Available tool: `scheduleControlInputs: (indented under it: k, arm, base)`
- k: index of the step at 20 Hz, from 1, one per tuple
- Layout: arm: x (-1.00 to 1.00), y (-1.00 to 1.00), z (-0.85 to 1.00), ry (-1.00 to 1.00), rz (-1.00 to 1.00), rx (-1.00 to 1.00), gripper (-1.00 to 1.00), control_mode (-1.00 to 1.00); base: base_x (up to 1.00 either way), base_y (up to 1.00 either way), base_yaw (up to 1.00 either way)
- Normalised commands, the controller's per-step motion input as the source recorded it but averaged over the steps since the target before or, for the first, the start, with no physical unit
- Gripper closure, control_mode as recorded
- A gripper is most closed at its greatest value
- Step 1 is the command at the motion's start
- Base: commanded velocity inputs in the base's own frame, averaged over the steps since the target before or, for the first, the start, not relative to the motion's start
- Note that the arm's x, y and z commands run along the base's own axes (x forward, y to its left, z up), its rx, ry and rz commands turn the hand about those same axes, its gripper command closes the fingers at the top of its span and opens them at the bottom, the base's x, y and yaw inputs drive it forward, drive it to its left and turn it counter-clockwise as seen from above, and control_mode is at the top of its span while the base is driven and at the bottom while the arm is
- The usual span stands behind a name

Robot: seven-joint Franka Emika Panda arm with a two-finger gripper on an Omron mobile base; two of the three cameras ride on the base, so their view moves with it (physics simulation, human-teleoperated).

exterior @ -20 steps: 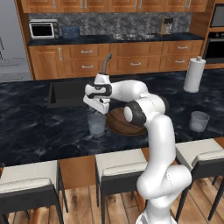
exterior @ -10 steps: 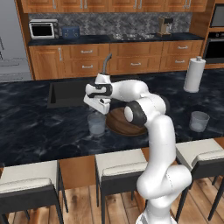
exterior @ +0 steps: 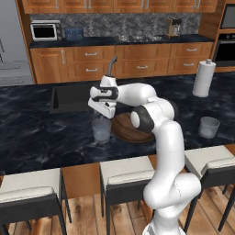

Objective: There are four ice cubes in the ice bowl. Place two ice cubes in each glass of water.

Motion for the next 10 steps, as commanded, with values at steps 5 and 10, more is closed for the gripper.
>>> scheduleControlInputs:
  k: [5,10]
  arm:
    - [0.05,-0.01,0.25,0.0,0.0,0.02,1.0,-1.0]
    - [-0.27,0.0,0.07,0.0,0.0,0.02,1.0,-1.0]
  base:
    - [0.0,0.0,0.0]
    - [0.0,0.0,0.0]
